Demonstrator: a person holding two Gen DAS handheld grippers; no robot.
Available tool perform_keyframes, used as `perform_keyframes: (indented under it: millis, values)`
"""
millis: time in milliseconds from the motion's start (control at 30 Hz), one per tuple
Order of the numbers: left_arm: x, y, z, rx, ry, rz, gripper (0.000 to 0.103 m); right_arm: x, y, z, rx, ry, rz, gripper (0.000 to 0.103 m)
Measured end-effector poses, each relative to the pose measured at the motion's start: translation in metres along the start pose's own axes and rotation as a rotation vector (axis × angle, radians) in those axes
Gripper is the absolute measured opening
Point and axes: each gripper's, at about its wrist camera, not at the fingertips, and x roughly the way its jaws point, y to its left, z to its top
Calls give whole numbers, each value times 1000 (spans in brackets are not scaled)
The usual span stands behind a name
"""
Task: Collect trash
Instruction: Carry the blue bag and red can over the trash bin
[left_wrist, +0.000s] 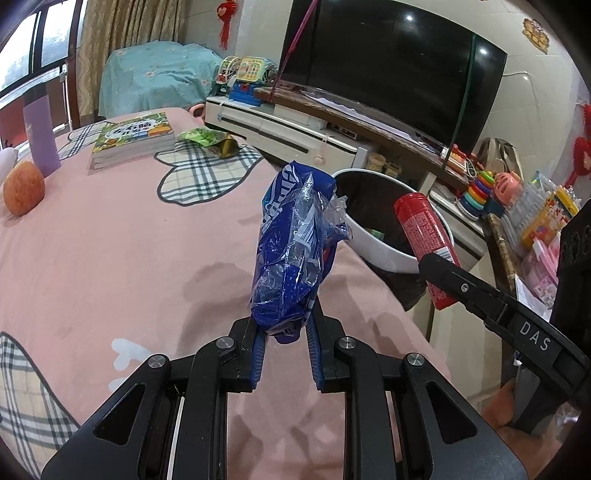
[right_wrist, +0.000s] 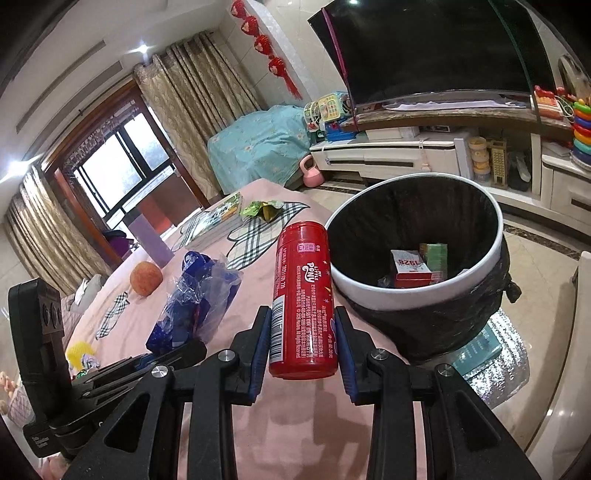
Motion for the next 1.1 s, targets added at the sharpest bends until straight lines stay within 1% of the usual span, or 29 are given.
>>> perform_keyframes:
  millis: [233, 700, 1100]
  values:
    - [4, -14, 5, 30, 2, -19, 18, -6, -5, 2, 16, -18, -18, 34]
    - [19, -44, 24, 94, 5, -45, 18, -16, -29, 21, 47, -50, -72, 34]
    - [39, -63, 42, 136, 32, -55, 18, -8, -43, 35, 55, -41, -99, 34]
